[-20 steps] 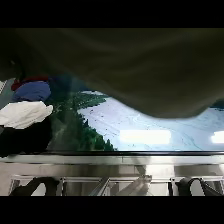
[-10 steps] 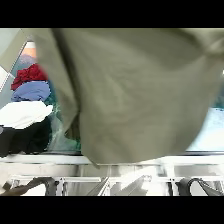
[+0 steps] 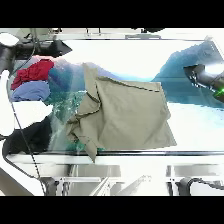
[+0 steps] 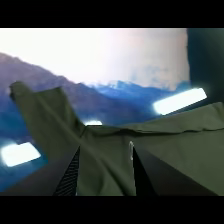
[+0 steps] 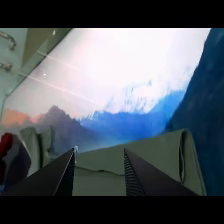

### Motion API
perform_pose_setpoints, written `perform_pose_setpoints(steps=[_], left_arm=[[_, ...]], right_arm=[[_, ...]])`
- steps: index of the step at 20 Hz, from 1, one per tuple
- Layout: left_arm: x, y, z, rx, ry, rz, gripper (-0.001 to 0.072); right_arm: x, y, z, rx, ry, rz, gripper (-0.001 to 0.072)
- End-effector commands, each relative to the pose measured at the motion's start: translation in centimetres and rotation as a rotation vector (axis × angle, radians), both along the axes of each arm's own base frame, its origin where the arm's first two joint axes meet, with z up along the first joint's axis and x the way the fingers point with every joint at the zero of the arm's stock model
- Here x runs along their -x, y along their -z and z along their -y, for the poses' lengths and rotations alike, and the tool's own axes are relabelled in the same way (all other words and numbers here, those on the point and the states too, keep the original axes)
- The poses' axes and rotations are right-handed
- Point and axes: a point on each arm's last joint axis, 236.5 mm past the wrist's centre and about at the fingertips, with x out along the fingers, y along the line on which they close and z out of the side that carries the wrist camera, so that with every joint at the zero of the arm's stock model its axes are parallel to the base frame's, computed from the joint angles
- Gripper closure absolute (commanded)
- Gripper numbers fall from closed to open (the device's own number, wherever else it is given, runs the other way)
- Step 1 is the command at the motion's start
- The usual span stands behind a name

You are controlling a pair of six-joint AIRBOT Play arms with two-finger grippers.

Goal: Fold the shirts.

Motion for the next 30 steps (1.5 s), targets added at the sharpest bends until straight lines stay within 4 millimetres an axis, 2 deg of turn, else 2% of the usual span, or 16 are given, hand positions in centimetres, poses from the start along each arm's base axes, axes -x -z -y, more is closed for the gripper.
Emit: perform_pose_setpoints(steps=[1,3,4,5,8,11,14,16,19,21,24,27,30], left_arm=[[3.4,3.1,-7.5,-0.067,-0.103,-0.17,0.0364],[8.2,4.2,-9.4,-0.063,-0.098,-0.336,0.0364],[10.6,4.8,-9.3,-0.034,-0.083,-0.419,0.0364],[13.5,5.7,-8.8,-0.011,-0.062,-0.513,0.0365],[21.2,9.0,-5.7,0.044,-0.01,-0.714,0.0365],[27.9,13.6,-3.9,-0.045,-0.04,-0.809,0.0365],[32.7,16.9,-1.2,-0.087,-0.05,-0.817,0.0365],[33.8,18.4,0.1,-0.129,-0.057,-0.764,0.0365],[34.2,19.0,0.7,-0.162,-0.082,-0.682,0.0364],[34.9,19.3,0.4,-0.18,-0.101,-0.667,0.0364],[36.0,20.1,-1.2,-0.246,-0.152,-0.676,0.0364],[34.6,19.9,-1.5,-0.234,-0.211,-0.598,0.0364],[33.3,20.5,0.7,-0.196,-0.209,-0.56,0.0364]], right_arm=[[0.8,-2.3,1.6,0.005,-0.057,0.058,0.0371],[3.0,-2.2,2.0,0.025,-0.105,0.005,0.0371],[4.3,-1.5,2.0,0.044,-0.139,-0.036,0.0371],[5.6,-0.6,1.9,0.058,-0.174,-0.092,0.0371],[9.1,2.4,1.7,0.091,-0.248,-0.23,0.0371],[11.6,5.6,1.3,0.101,-0.287,-0.328,0.037],[13.3,8.2,0.5,0.054,-0.288,-0.392,0.0371],[14.1,9.3,0.0,0.028,-0.293,-0.42,0.037],[14.4,9.5,-0.3,0.017,-0.299,-0.426,0.037],[14.4,9.4,-0.4,0.016,-0.3,-0.426,0.037],[14.4,9.4,-0.4,0.014,-0.299,-0.424,0.037],[14.4,9.3,-0.4,0.014,-0.3,-0.424,0.037],[14.6,9.3,-0.6,0.004,-0.309,-0.428,0.037]])
